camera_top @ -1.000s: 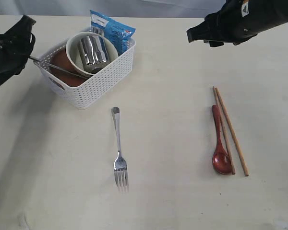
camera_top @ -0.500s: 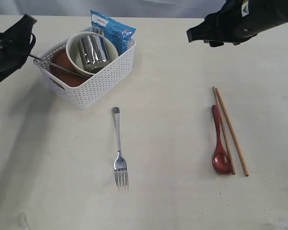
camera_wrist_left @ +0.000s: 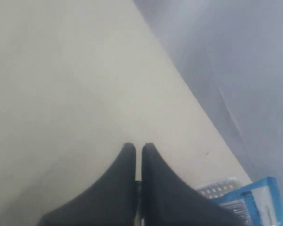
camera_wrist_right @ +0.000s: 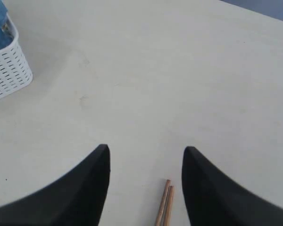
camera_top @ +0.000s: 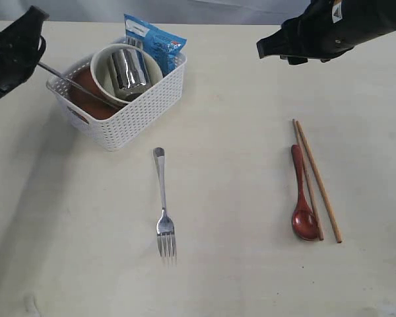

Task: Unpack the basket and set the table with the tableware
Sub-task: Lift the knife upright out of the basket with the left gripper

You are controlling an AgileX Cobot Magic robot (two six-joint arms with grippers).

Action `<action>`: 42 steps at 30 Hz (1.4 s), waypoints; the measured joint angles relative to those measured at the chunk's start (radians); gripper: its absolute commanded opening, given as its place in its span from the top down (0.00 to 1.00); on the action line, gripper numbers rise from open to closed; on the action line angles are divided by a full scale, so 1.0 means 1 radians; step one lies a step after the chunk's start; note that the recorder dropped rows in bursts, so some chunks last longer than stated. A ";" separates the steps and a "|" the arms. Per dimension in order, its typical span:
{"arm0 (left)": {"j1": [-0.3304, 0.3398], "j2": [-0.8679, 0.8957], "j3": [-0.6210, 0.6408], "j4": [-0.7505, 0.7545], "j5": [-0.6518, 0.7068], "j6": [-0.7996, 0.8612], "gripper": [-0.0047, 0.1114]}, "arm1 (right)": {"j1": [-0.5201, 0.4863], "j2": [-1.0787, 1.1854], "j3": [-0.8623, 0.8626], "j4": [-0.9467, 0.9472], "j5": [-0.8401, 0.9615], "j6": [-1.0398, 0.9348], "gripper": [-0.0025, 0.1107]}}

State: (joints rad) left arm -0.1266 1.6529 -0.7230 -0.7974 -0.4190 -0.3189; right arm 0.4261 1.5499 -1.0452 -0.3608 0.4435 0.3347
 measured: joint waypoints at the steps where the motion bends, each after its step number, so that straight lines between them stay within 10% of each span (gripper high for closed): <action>1: 0.000 -0.011 0.000 0.015 -0.002 0.002 0.96 | 0.000 0.000 0.000 0.000 0.000 0.000 0.57; 42: 0.000 -0.226 0.000 0.141 0.052 0.319 0.96 | 0.000 0.000 0.000 0.001 0.000 0.000 0.57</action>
State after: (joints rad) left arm -0.1266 1.4265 -0.7230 -0.6567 -0.3671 0.0000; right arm 0.4261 1.5499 -1.0452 -0.3600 0.4435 0.3347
